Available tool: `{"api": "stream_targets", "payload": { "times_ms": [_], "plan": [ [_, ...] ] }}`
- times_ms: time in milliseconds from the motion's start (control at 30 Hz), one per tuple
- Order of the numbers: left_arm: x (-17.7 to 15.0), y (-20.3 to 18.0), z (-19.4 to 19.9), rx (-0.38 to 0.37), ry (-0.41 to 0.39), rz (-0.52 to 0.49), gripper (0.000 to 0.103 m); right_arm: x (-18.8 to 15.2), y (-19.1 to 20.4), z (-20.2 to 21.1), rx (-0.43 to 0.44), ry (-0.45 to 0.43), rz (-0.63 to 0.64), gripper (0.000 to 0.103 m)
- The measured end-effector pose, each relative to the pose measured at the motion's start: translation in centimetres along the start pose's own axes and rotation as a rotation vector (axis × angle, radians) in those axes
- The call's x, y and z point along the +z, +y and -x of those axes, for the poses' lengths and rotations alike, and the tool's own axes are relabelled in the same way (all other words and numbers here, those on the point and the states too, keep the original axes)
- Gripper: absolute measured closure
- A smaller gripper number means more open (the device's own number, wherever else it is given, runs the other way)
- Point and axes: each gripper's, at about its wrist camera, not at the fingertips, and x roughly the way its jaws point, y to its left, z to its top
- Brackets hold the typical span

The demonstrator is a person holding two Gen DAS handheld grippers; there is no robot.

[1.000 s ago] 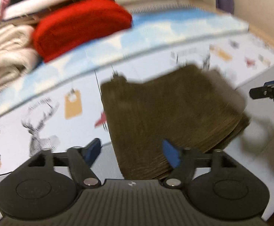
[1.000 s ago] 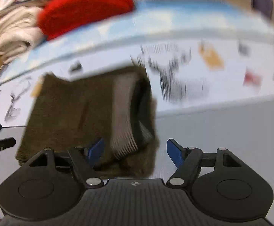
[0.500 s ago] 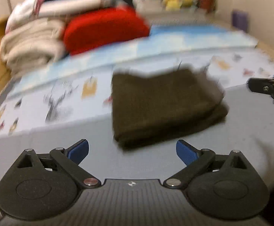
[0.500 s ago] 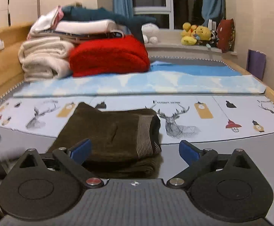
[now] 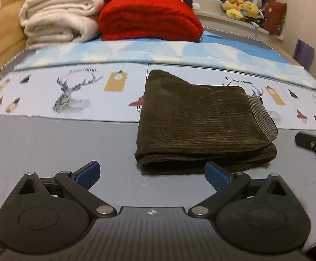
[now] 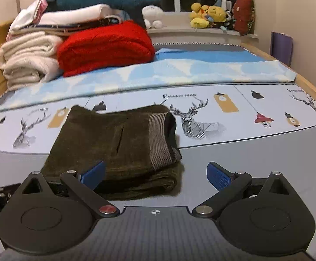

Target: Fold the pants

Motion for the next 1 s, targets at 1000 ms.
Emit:
{"api": "stream_targets", "payload": {
  "times_ms": [1000],
  "plan": [
    [0.2,-1.8,-3.0,-0.022,0.006,-0.030,0.001,-0.2,0.7,-1.0,0.022,0.022,0.061,0.004]
  ]
}}
